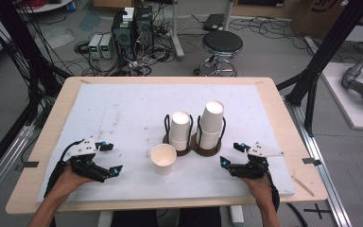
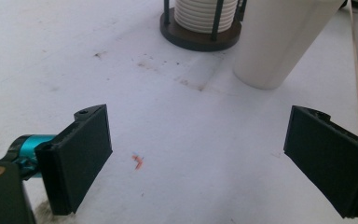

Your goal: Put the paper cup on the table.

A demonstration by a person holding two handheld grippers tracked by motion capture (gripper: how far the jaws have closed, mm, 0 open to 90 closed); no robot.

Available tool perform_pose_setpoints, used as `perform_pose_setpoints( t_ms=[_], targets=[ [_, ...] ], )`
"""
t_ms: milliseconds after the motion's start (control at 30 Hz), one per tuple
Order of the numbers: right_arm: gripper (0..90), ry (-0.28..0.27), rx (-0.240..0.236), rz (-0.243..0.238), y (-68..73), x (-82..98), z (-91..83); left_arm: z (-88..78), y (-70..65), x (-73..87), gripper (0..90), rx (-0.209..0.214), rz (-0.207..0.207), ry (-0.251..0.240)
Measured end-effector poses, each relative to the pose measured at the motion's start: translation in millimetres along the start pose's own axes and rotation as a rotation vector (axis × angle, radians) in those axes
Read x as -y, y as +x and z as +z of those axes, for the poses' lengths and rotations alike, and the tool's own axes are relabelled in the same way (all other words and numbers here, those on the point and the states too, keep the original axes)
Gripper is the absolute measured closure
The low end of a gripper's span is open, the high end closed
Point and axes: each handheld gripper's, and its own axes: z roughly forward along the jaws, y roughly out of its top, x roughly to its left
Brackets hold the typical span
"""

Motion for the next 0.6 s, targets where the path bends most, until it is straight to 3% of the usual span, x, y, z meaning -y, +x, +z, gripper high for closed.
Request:
perform_pose_setpoints(
  t_ms=[333,600],
  targets=[
    [17.8,0.007,-0.008,0.011,-0.8,-0.2,0.4,-8.9,6.6,10.1,7.5,-0.101,-0.043,-0.06],
    [17.8,0.011,-0.018,0.01,-1.1,-0.4,0.9,-10.9,10.1,18.1,7.5,-0.131,-0.077,-0.084]
  ],
)
